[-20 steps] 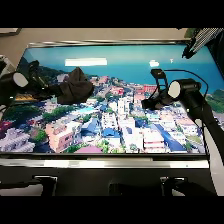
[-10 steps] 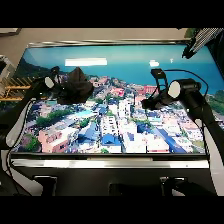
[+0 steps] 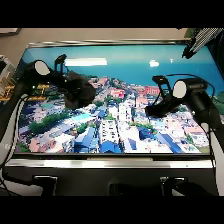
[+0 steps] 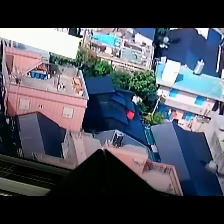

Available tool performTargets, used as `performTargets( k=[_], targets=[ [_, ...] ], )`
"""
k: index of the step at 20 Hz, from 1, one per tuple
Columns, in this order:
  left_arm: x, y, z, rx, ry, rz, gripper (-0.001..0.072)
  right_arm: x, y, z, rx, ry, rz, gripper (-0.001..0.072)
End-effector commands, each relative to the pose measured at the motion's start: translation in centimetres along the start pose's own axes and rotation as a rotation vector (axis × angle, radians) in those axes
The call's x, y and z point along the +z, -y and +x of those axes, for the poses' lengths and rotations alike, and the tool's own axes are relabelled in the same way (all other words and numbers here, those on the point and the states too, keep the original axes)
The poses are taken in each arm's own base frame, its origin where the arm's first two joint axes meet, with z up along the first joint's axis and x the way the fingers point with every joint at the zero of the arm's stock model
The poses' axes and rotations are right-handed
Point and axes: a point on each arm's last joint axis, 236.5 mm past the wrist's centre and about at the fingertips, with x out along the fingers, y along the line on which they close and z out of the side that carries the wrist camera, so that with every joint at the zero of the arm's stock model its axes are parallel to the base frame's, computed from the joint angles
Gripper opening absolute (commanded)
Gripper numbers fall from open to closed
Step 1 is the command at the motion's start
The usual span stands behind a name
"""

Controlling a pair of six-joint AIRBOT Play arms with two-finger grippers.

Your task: Fold the clothes and pants, and hang the long-sleeved shirts on hangers.

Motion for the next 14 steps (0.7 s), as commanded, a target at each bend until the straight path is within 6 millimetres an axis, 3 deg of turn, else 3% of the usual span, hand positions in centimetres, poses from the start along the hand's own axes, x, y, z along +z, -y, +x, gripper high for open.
performTargets(
  k=[1, 5, 7, 10, 11, 13, 14],
  targets=[
    [-5.7, 12.0, -1.3, -0.177, -0.101, 0.082, 0.0012, -2.6, 1.6, -3.8, -0.08, 0.004, -0.021, 0.0035],
    [-12.9, 21.1, 4.8, -0.237, -0.201, 0.2, 0.0012, -5.4, 3.9, -8.9, -0.199, 0.084, -0.014, 0.0035],
    [-16.5, 22.6, 9.0, -0.221, -0.277, 0.22, 0.0012, -6.6, 4.3, -10.9, -0.22, 0.133, -0.007, 0.0035],
    [-20.2, 21.8, 13.8, -0.178, -0.392, 0.189, 0.0018, -7.4, 4.0, -12.7, -0.211, 0.197, 0.02, 0.0036],
    [-20.4, 21.7, 14.2, -0.18, -0.403, 0.178, 0.0078, -7.6, 3.9, -13.0, -0.208, 0.206, 0.022, 0.0043],
    [-19.1, 21.1, 13.1, -0.187, -0.385, 0.172, 0.0431, -7.7, 3.9, -13.1, -0.203, 0.211, 0.046, 0.02],
    [-17.9, 20.6, 11.9, -0.191, -0.368, 0.187, 0.0515, -7.2, 3.6, -13.1, -0.188, 0.234, 0.078, 0.0221]
  ],
)
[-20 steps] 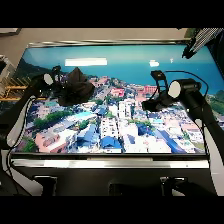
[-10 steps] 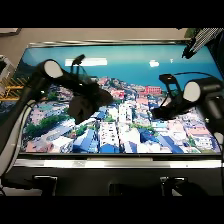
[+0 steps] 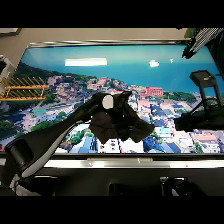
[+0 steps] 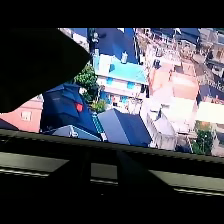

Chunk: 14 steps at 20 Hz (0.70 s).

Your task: Fold the clothes and pants, and hang the long-sleeved shirts on hangers.

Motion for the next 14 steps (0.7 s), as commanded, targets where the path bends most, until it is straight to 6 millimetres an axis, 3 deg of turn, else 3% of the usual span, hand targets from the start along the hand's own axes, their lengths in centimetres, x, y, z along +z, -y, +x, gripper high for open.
performTargets(
  k=[1, 3, 5, 8, 9, 10, 11, 14],
  targets=[
    [0.5, -1.2, -2.7, 0.011, 0.009, 0.03, 0.0534, 1.0, -0.7, -0.8, 0.038, 0.069, 0.097, 0.022],
    [1.4, -4.1, -8.1, 0.093, 0.06, 0.051, 0.0533, 3.6, -3.2, -1.1, 0.157, 0.157, 0.204, 0.0211],
    [1.8, -7.8, -14.3, 0.198, 0.124, 0.034, 0.0533, 5.3, -3.7, -0.8, 0.227, 0.172, 0.295, 0.0211],
    [0.9, -11.8, -22.5, 0.277, 0.209, -0.03, 0.0532, 8.0, -0.5, -0.1, 0.318, 0.172, 0.439, 0.0215],
    [0.6, -12.6, -24.6, 0.285, 0.236, -0.045, 0.0531, 8.3, 1.2, 0.6, 0.359, 0.166, 0.481, 0.0277],
    [0.2, -13.4, -26.5, 0.294, 0.267, -0.065, 0.053, 8.1, 2.4, 1.7, 0.399, 0.141, 0.508, 0.036],
    [0.1, -14.0, -28.0, 0.299, 0.299, -0.084, 0.0531, 7.6, 3.4, 3.2, 0.437, 0.107, 0.526, 0.0391],
    [0.0, -15.6, -30.5, 0.31, 0.354, -0.131, 0.0531, 5.0, 4.3, 9.6, 0.472, 0.016, 0.557, 0.0391]
  ],
)
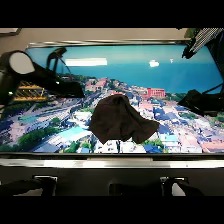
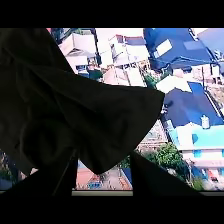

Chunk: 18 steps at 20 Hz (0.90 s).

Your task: Fold the clothes and pants, and hang the long-sleeved shirts on hangers.

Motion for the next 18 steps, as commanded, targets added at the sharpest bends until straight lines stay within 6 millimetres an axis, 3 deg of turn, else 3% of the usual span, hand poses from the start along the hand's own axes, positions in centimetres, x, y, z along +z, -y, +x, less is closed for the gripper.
performTargets(
  k=[1, 3, 5, 9, 12, 18],
  targets=[
    [0.3, -3.3, -2.8, 0.043, 0.044, -0.058, 0.0531, -1.6, 3.7, 5.4, 0.088, -0.091, 0.061, 0.0392],
    [0.4, -3.7, -2.7, 0.047, 0.042, -0.065, 0.0531, -4.1, 5.5, 9.1, 0.093, -0.154, 0.098, 0.0452],
    [0.4, -3.7, -2.6, 0.048, 0.042, -0.065, 0.0531, -5.6, 6.6, 12.1, 0.109, -0.17, 0.135, 0.0461],
    [0.4, -3.7, -2.6, 0.048, 0.041, -0.065, 0.0531, -6.4, 6.8, 16.1, 0.194, -0.15, 0.201, 0.046],
    [0.4, -3.7, -2.6, 0.049, 0.042, -0.074, 0.0531, -6.4, 7.7, 18.0, 0.198, -0.143, 0.207, 0.046],
    [0.5, -4.0, -2.7, 0.05, 0.046, -0.109, 0.0532, -5.6, 8.6, 19.1, 0.182, -0.106, 0.223, 0.0459]
  ],
)
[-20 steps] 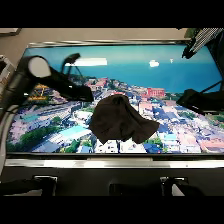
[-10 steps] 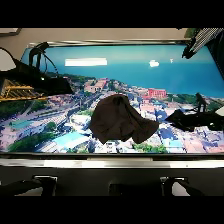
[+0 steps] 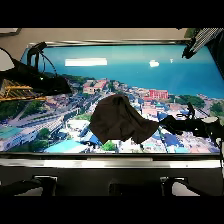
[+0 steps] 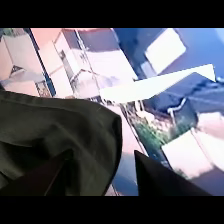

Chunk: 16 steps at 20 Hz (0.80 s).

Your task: Fold the clothes and pants, and hang the long-sleeved shirts on hangers.

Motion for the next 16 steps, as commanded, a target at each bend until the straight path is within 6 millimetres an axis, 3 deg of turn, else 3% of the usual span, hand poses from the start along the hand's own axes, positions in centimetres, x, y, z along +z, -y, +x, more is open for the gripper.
performTargets(
  k=[1, 5, 6, 8, 9, 10, 12, 16],
  targets=[
    [0.1, -0.4, -0.1, 0.004, 0.005, -0.027, 0.0532, 0.5, 0.2, 0.9, 0.016, 0.017, 0.017, 0.0459],
    [0.6, -1.7, -0.5, 0.014, 0.017, -0.058, 0.0532, -1.6, -1.1, 4.3, -0.009, -0.064, -0.052, 0.0447],
    [0.7, -2.0, -0.7, 0.015, 0.021, -0.067, 0.0532, -1.8, -1.5, 4.9, -0.019, -0.067, -0.073, 0.0355],
    [0.9, -2.8, -1.2, 0.021, 0.034, -0.085, 0.0531, -1.6, -1.7, 5.1, -0.026, -0.055, -0.078, 0.0095],
    [0.8, -3.5, -1.5, 0.026, 0.039, -0.09, 0.0531, -1.7, -1.7, 5.1, -0.025, -0.057, -0.078, 0.0033],
    [0.3, -4.4, -1.3, 0.034, 0.031, -0.1, 0.053, -1.8, -1.9, 4.9, -0.022, -0.063, -0.085, 0.0034],
    [-1.9, -5.7, 0.6, 0.003, -0.007, -0.124, 0.0529, -2.3, -2.8, 4.2, -0.002, -0.075, -0.101, 0.0033],
    [-8.7, -3.1, 8.5, -0.247, -0.121, -0.198, 0.0529, -3.3, -5.0, 2.2, 0.037, -0.091, -0.132, 0.0034]
  ],
)
